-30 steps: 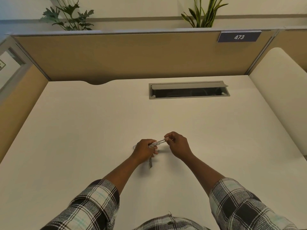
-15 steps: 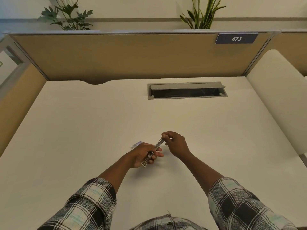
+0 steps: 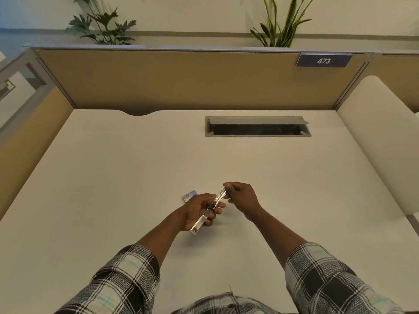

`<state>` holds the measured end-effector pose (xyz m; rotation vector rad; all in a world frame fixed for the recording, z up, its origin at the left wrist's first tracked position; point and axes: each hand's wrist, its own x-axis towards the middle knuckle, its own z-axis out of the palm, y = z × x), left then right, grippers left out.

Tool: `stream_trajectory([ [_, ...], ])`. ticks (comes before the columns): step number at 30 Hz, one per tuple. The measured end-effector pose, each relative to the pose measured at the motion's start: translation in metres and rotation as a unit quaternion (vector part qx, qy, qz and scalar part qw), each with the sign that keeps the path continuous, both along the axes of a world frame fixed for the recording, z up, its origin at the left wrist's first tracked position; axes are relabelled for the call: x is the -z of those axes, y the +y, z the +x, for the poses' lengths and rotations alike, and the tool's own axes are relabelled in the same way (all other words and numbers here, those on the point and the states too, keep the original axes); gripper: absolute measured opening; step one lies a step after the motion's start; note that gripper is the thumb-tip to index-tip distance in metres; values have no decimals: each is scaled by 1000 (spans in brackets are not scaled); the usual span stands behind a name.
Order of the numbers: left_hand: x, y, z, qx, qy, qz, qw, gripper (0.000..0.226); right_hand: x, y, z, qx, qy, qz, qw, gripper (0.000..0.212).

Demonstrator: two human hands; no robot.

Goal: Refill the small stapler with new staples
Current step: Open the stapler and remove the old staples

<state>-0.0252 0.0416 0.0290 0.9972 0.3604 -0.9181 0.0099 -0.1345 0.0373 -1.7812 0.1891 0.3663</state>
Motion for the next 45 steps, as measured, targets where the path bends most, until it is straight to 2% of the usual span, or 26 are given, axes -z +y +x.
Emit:
stream_trajectory([
  [9, -8, -3, -18, 4, -59, 63, 996, 48, -12, -4, -14, 3, 46, 70, 996, 21],
  [18, -10, -10, -26, -17, -74, 114, 991, 53, -18, -6, -27, -7, 46, 78, 996, 23],
  [29, -15, -19, -33, -37, -90, 162, 982, 41, -21, -9, -34, 2, 49, 88, 995, 22],
  [34, -16, -22, -34, -29, -50, 147, 988, 36, -23, -12, -35, -2, 54, 99, 994, 21],
  [39, -17, -26, -33, -121, 56, 57, 989, 28, -20, -15, -35, -13, 35, 83, 996, 17],
  [45, -23, -25, -28, -123, 35, 69, 989, 47, -11, -19, -35, 3, 34, 69, 997, 16],
])
